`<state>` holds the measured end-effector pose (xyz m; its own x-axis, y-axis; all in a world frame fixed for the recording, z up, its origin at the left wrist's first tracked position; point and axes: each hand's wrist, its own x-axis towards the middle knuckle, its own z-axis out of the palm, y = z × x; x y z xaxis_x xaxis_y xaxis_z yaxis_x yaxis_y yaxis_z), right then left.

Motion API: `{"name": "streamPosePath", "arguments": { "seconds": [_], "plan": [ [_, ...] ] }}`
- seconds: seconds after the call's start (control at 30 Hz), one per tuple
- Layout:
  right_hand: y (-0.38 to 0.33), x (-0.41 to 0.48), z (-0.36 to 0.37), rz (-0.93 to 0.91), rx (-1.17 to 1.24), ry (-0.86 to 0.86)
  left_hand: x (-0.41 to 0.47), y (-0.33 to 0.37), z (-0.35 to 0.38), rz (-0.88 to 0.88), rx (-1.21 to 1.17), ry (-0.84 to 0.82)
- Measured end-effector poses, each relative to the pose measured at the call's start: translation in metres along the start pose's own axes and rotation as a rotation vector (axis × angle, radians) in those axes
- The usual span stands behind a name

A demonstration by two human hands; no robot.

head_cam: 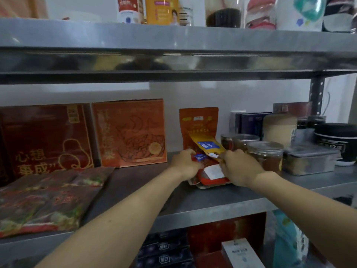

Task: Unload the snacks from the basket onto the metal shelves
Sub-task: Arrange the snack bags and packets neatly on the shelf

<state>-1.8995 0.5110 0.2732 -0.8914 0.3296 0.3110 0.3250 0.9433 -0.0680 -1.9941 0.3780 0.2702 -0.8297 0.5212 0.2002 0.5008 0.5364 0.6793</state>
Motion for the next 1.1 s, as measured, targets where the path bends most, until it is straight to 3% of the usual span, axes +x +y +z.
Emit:
{"name": "streamPosePath", "arguments": {
  "seconds": [0.13,0.23,0.33,0.43,0.53,0.67,0.83,0.93,1.0,1.1],
  "plan": [
    [-0.003,-0.004,0.000,-0.080,-0.059,0.087,0.011,-0.005,0.008,-0.092,-0.179,-0.010],
    [-0.006,-0.004,0.001,-0.062,0.005,0.068,0.014,-0.012,0.010,-0.138,-0.329,0.091],
    [-0.010,-0.003,0.009,-0.049,0.059,0.053,0.009,-0.018,0.005,-0.162,-0.281,0.198],
    [-0.013,-0.003,0.014,-0.025,0.095,0.029,0.004,-0.023,0.002,-0.217,-0.300,0.108],
    [-0.014,-0.003,0.014,-0.001,0.086,-0.018,0.000,-0.024,0.005,-0.191,-0.469,0.036],
    [-0.015,-0.006,0.010,0.023,0.033,-0.064,0.003,-0.033,0.004,-0.168,-0.616,0.107],
    [-0.021,-0.004,0.006,0.050,-0.052,-0.088,0.005,-0.058,-0.023,-0.079,-0.589,0.290],
    [-0.035,-0.002,0.006,0.024,-0.075,0.004,-0.003,-0.072,-0.049,-0.009,-0.585,0.346],
    [-0.052,0.000,0.006,-0.030,0.013,0.110,-0.008,-0.081,-0.066,0.034,-0.580,0.366],
    [-0.089,0.005,0.003,-0.089,0.425,0.137,-0.016,-0.092,-0.085,0.072,-0.574,0.394]
  ]
}}
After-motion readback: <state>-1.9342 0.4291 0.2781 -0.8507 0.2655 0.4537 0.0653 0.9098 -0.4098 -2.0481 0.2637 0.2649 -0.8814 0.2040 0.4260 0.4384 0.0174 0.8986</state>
